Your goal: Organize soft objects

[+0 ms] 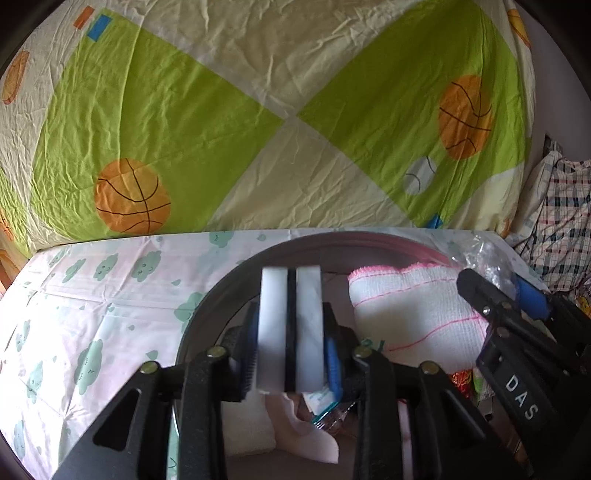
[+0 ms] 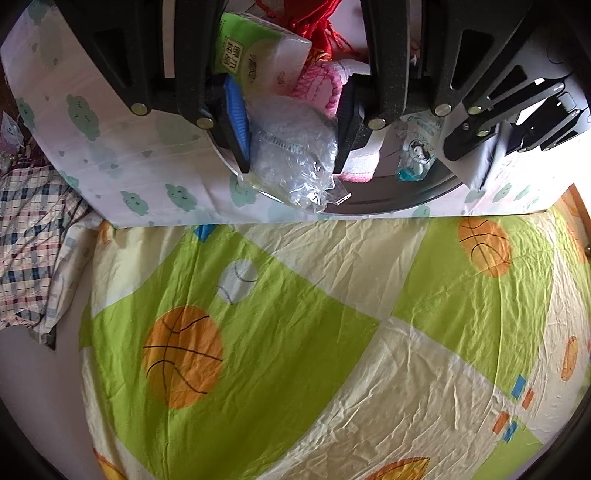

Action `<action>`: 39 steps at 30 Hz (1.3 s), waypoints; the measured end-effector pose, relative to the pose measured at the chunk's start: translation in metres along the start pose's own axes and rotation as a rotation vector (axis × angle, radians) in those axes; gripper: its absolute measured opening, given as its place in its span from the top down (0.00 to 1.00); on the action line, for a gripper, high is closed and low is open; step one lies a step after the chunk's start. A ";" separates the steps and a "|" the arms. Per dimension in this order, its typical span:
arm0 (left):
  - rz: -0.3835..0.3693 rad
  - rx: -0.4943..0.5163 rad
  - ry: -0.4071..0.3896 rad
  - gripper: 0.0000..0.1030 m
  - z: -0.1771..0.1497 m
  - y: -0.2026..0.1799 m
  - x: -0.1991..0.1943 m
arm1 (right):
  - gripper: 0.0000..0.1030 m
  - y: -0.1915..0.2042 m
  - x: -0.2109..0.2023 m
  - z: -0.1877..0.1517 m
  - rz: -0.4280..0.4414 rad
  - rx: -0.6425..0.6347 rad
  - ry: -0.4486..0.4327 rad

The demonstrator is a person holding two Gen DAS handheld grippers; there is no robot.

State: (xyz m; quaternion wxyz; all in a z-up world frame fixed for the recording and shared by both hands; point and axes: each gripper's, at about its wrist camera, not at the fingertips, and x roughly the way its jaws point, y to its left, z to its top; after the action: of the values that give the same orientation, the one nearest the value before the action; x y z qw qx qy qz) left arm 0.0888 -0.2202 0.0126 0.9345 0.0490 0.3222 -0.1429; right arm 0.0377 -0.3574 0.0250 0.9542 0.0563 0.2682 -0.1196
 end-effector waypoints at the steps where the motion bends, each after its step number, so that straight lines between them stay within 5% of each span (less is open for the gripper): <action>1: 0.013 -0.002 -0.003 0.37 0.000 0.000 -0.002 | 0.46 0.000 0.000 -0.001 0.011 0.006 0.008; 5: 0.079 -0.029 -0.075 0.07 0.000 0.009 -0.012 | 0.25 -0.009 -0.007 -0.002 0.004 0.068 -0.031; 7: 0.081 -0.066 -0.107 0.01 -0.001 0.017 -0.017 | 0.20 -0.018 -0.014 -0.004 0.029 0.120 -0.073; 13: 0.047 -0.092 -0.233 0.01 -0.009 0.026 -0.038 | 0.10 -0.026 -0.046 -0.019 -0.013 0.193 -0.257; 21: 0.058 -0.081 -0.317 0.00 -0.027 0.031 -0.054 | 0.10 -0.014 -0.073 -0.033 -0.115 0.166 -0.396; 39: 0.067 -0.025 -0.363 0.00 -0.057 0.022 -0.073 | 0.09 0.007 -0.116 -0.059 -0.213 0.095 -0.521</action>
State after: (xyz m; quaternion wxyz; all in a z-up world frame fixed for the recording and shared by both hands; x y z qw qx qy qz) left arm 0.0065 -0.1718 0.0130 0.9821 0.0215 0.1484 -0.1144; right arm -0.0860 -0.3179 0.0365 0.9693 0.0400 0.0122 -0.2422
